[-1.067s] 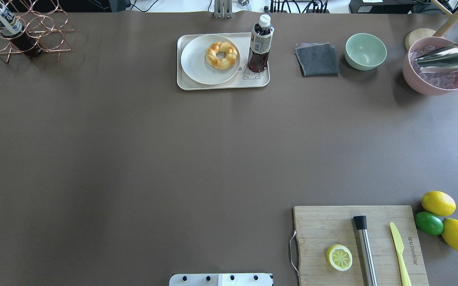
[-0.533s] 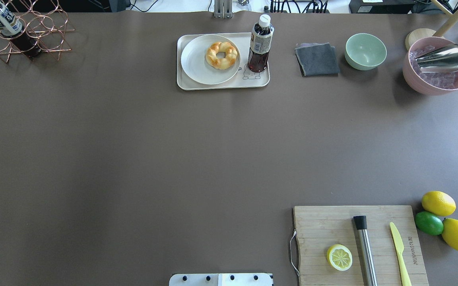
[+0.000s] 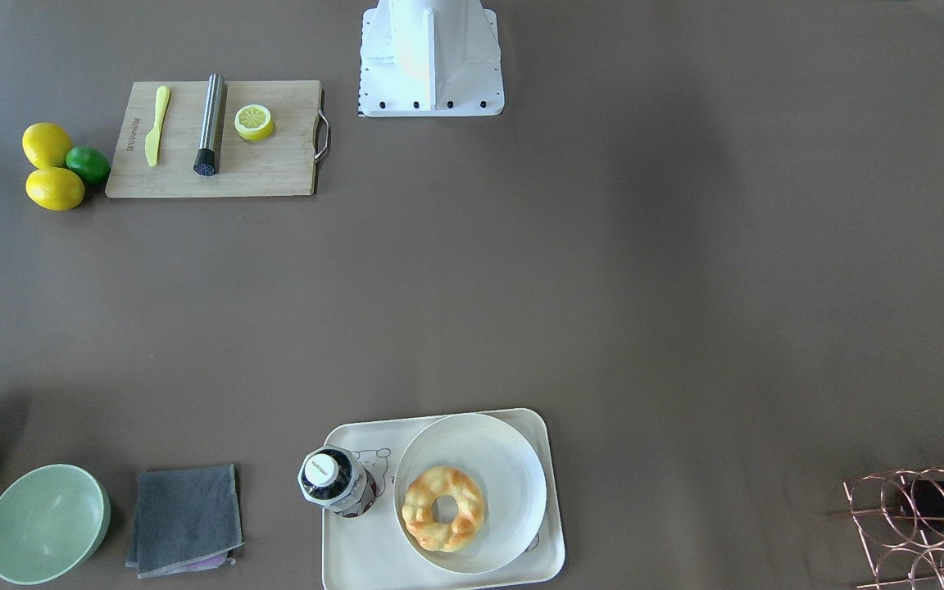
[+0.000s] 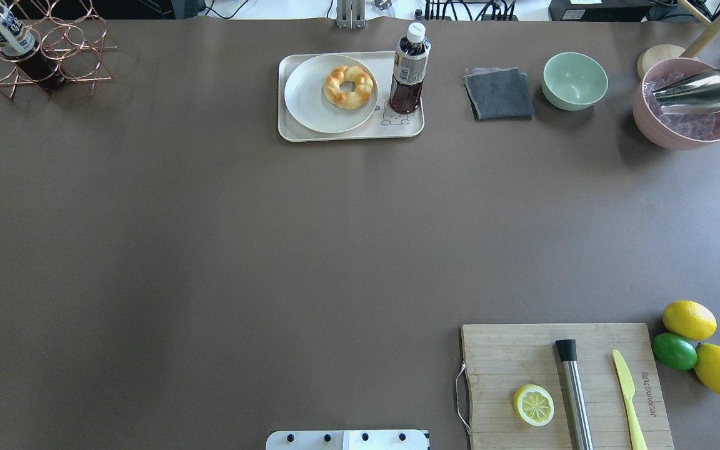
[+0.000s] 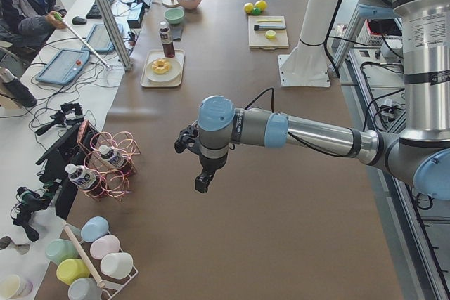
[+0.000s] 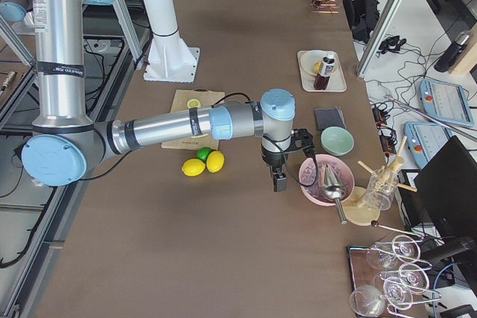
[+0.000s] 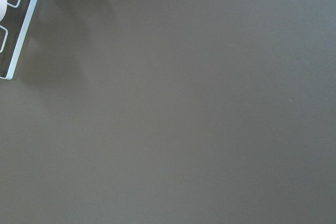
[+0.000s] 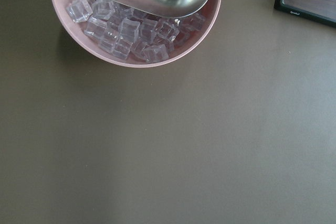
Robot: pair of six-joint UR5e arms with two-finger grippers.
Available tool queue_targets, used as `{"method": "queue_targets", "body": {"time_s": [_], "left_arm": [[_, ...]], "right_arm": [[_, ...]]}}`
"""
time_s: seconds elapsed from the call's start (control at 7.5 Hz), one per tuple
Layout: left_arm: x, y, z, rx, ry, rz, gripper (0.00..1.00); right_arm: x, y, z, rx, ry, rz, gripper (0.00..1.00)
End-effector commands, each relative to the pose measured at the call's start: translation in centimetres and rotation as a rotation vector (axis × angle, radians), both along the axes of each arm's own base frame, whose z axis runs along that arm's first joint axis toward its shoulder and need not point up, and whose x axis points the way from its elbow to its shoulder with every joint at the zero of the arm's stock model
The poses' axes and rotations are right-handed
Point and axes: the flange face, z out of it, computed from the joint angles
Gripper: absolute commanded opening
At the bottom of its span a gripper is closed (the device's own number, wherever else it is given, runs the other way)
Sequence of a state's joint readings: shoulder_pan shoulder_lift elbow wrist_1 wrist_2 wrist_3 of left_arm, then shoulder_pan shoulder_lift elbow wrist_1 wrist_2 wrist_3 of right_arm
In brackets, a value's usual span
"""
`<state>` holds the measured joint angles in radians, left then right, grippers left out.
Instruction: Place donut on tray
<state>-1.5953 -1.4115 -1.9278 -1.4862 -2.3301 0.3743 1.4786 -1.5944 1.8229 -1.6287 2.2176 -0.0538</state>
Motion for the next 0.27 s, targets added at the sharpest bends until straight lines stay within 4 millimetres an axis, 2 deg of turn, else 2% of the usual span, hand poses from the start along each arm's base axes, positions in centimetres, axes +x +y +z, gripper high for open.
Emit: {"method": "queue_targets", "body": {"time_s": [0.0,0.13], "left_arm": [[0.0,0.0,-1.67,0.045,-0.001,-0.001,0.97],[-0.01,0.21,-2.01,0.051,-0.003,-0.001,0.97]], "right_arm": [[0.01,0.05,0.02,-0.003,0.0,0.001,1.0],[0.0,0.13,-0.05,-0.005,-0.002,0.003,1.0]]}}
